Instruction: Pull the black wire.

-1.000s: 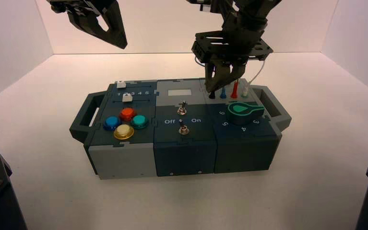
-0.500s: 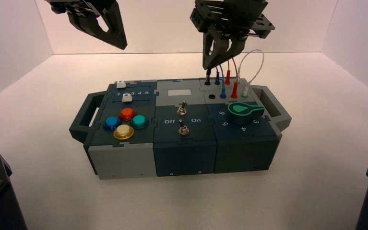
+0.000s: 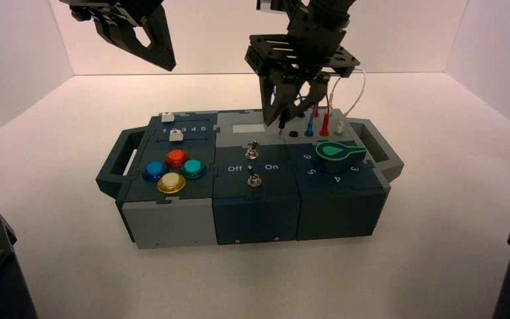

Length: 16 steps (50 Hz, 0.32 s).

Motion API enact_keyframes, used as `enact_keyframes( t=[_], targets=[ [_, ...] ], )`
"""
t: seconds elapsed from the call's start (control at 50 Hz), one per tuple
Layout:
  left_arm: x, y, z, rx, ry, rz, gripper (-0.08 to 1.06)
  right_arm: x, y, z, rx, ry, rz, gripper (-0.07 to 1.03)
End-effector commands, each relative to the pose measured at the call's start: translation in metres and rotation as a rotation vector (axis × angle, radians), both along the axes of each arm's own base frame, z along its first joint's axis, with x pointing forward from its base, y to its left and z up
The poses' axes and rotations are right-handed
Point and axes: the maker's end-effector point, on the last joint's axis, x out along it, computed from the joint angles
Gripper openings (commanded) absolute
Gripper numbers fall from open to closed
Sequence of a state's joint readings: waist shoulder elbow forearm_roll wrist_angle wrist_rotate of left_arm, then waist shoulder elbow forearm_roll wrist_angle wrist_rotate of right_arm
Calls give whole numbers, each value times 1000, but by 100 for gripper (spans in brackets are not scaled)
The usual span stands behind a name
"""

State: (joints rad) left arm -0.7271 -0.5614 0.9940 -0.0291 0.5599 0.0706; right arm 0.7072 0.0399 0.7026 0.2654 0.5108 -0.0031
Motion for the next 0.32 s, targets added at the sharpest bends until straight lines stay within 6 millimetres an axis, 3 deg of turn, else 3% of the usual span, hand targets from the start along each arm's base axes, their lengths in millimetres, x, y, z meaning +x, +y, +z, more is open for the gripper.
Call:
enact_keyframes(
  t=[0.02,0.32],
  targets=[
    [4,-4,9,-11,-28,-16,-3,3,5,12,20,-24,16,49],
    [4,-5,10,-12,-35,-22,-3,-11,-4,36,38,-30,28,49]
  ],
)
